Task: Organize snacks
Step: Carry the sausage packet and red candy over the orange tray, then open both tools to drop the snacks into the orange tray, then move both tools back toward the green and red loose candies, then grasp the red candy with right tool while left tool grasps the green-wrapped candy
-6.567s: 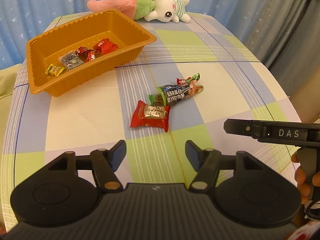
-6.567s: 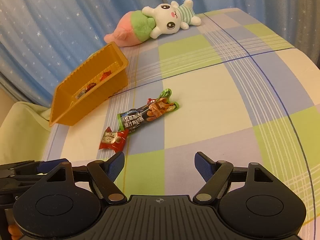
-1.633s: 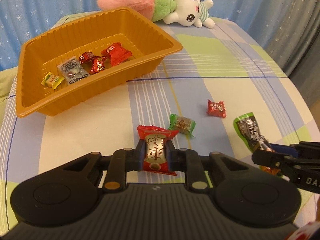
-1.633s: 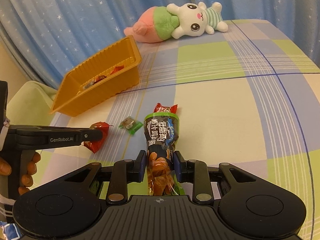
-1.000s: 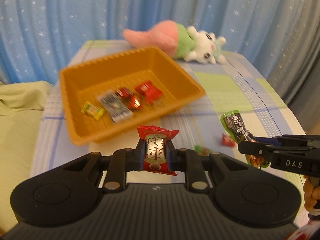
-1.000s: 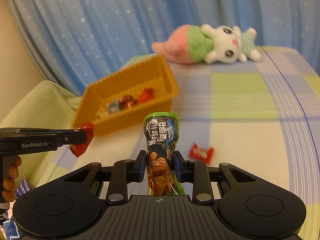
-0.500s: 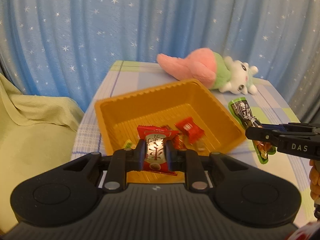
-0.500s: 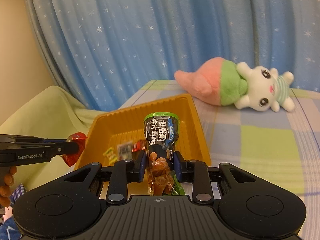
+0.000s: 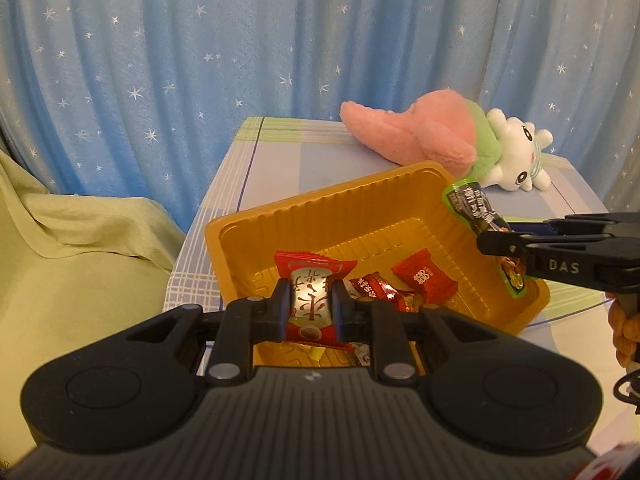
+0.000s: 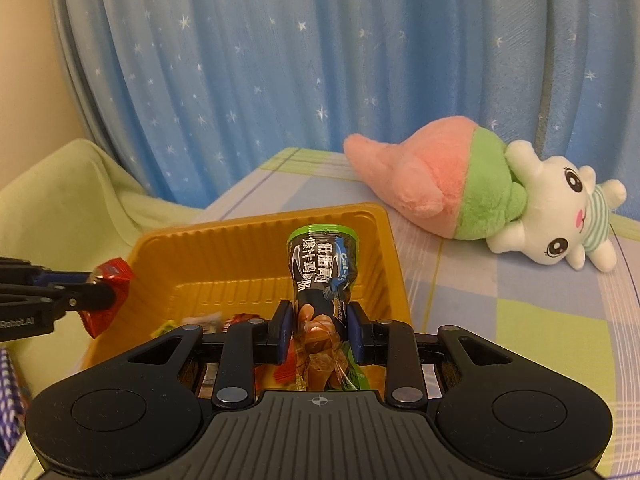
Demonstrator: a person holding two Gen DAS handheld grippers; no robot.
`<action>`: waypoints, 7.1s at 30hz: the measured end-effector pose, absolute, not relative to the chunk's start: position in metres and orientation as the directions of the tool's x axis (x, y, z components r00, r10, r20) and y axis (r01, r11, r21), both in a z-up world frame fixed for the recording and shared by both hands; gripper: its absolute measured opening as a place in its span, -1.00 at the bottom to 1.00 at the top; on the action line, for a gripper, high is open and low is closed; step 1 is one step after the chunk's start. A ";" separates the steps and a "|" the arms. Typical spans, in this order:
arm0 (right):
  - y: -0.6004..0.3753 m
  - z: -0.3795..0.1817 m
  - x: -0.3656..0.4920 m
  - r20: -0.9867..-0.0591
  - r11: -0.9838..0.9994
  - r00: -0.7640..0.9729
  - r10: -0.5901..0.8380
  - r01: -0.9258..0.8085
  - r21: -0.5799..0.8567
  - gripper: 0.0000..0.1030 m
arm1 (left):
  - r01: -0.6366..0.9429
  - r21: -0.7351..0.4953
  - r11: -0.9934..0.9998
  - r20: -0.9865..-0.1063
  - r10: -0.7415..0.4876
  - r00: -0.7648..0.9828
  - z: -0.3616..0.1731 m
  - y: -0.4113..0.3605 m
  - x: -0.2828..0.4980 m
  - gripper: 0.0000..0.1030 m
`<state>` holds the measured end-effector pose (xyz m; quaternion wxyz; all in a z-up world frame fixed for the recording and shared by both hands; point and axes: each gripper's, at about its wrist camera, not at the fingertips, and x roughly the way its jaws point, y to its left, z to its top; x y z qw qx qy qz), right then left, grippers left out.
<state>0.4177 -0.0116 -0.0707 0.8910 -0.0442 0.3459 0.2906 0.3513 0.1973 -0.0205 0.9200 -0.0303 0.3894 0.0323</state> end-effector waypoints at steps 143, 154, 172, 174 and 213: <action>-0.181 -0.114 0.220 -0.797 0.942 0.503 0.335 -0.206 0.266 0.63 | 0.165 -0.088 0.982 -0.873 -0.156 0.463 -0.073 0.024 0.225 0.49; -0.184 -0.122 0.246 -0.801 0.953 0.519 0.297 -0.218 0.212 0.63 | 0.184 -0.063 0.981 -0.869 -0.145 0.473 -0.089 0.009 0.258 0.49; -0.175 -0.135 0.280 -0.800 0.946 0.531 0.279 -0.294 0.135 0.63 | 0.146 0.005 0.989 -0.860 -0.070 0.506 -0.118 0.016 0.304 0.50; -0.170 -0.136 0.283 -0.797 0.939 0.535 0.280 -0.324 0.113 0.63 | 0.136 0.010 0.991 -0.859 -0.061 0.508 -0.118 0.021 0.304 0.50; -0.134 -0.146 0.315 -0.758 0.818 0.511 0.406 -0.574 0.051 -0.63 | 0.184 0.009 0.983 -0.830 -0.095 0.549 -0.105 0.043 0.306 0.15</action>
